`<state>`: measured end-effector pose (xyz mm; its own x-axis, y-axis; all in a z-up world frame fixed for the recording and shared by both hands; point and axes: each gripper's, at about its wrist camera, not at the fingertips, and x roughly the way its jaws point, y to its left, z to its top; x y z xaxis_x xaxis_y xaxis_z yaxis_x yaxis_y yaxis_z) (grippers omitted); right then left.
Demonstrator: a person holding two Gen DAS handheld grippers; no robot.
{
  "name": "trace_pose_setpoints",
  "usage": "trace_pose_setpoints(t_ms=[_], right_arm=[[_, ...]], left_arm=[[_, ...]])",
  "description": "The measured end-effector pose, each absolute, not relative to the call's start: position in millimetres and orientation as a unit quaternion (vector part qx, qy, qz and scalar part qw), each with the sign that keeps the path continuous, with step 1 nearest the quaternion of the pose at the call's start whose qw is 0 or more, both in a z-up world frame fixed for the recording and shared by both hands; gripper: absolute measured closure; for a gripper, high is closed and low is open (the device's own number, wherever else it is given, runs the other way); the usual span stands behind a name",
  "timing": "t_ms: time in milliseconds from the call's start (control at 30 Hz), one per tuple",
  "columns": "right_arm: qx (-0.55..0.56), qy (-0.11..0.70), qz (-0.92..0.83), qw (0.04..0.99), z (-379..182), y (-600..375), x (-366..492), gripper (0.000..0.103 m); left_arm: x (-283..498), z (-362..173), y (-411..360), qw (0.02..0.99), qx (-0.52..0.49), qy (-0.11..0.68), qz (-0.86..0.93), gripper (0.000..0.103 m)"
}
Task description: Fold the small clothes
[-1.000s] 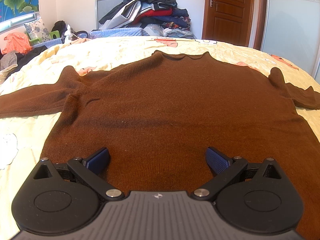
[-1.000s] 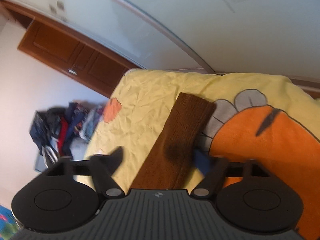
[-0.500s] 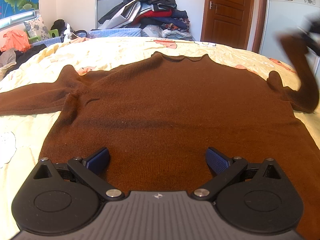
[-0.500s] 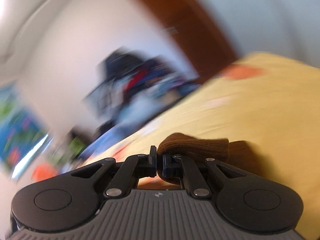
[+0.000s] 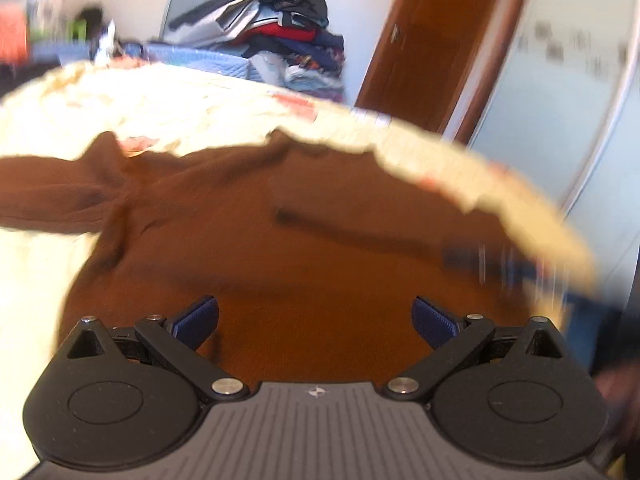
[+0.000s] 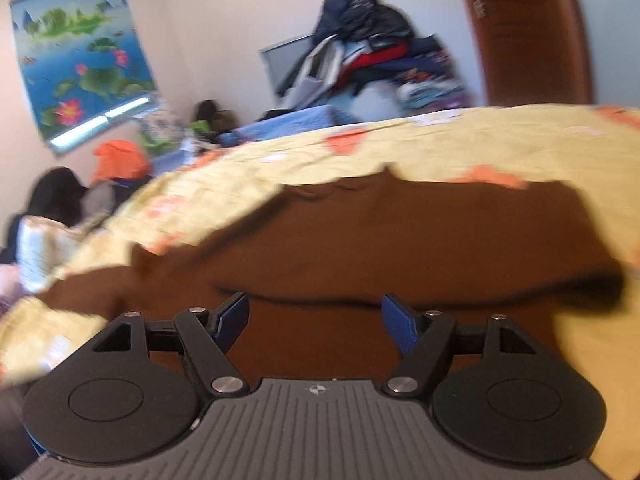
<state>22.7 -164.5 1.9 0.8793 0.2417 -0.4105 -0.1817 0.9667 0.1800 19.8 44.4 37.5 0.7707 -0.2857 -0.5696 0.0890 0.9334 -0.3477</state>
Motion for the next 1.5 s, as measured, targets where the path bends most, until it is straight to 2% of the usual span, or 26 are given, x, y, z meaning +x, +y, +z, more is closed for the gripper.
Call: trace_pose_setpoints(t_ms=[133, 200, 267, 300, 367, 433, 567, 767, 900, 1033, 1233, 1300, 1333, 1400, 1433, 1467, 1500], right_arm=[[0.079, 0.233, 0.093, 0.965, -25, -182, 17, 0.014], [0.077, 0.236, 0.091, 0.964, -33, -181, 18, 0.014], [0.080, 0.240, 0.095, 0.963, -34, -180, 21, 0.004], [0.083, 0.241, 0.098, 0.962, -35, -179, 24, 0.004], [0.094, 0.239, 0.107, 0.960, -34, -181, 26, 0.001], [0.104, 0.237, 0.113, 0.959, -35, -185, 24, 0.000], [0.116, 0.235, 0.118, 0.958, -34, -188, 22, 0.000], [0.116, 0.235, 0.118, 0.958, -33, -186, 21, 0.000], [0.117, 0.236, 0.119, 0.957, -33, -186, 22, 0.000], [0.112, 0.237, 0.117, 0.958, -33, -184, 23, 0.000], [0.098, 0.245, 0.111, 0.958, -29, -180, 25, 0.000], [0.108, 0.243, 0.107, 0.958, -17, -184, 28, 0.000], [0.115, 0.231, 0.108, 0.960, -8, -188, 30, 0.000], [0.115, 0.208, 0.103, 0.966, 12, -192, 43, 0.000], [0.104, 0.205, 0.098, 0.968, 21, -191, 56, 0.000], [0.085, 0.211, 0.090, 0.970, 26, -187, 72, 0.000], [0.058, 0.226, 0.080, 0.969, 28, -181, 92, 0.000]], left_arm=[[89, 44, 53, 0.904, -0.231, 0.349, -0.092, 0.000], [120, 35, 52, 0.893, -0.236, 0.380, -0.049, 0.006], [147, 24, 47, 0.875, -0.239, 0.421, -0.035, 0.045], [153, 24, 41, 0.880, -0.224, 0.417, -0.026, 0.050], [165, 22, 28, 0.893, -0.172, 0.416, -0.001, 0.089], [170, 23, 21, 0.898, -0.147, 0.414, 0.015, 0.097], [157, 47, 25, 0.922, -0.122, 0.366, 0.027, 0.098], [118, 88, 86, 0.947, -0.106, 0.292, 0.085, 0.098], [123, 70, 127, 0.930, -0.093, 0.333, 0.125, 0.098], [121, 45, 129, 0.920, -0.080, 0.354, 0.145, 0.098], [98, 51, 121, 0.917, -0.063, 0.366, 0.144, 0.097], [82, 66, 121, 0.924, -0.074, 0.342, 0.154, 0.093], [72, 74, 122, 0.931, -0.084, 0.316, 0.163, 0.090], [59, 84, 114, 0.946, -0.096, 0.268, 0.156, 0.073], [60, 85, 106, 0.951, -0.094, 0.260, 0.135, 0.047], [65, 83, 95, 0.955, -0.084, 0.264, 0.106, 0.028], [71, 77, 85, 0.957, -0.076, 0.268, 0.080, 0.027]])
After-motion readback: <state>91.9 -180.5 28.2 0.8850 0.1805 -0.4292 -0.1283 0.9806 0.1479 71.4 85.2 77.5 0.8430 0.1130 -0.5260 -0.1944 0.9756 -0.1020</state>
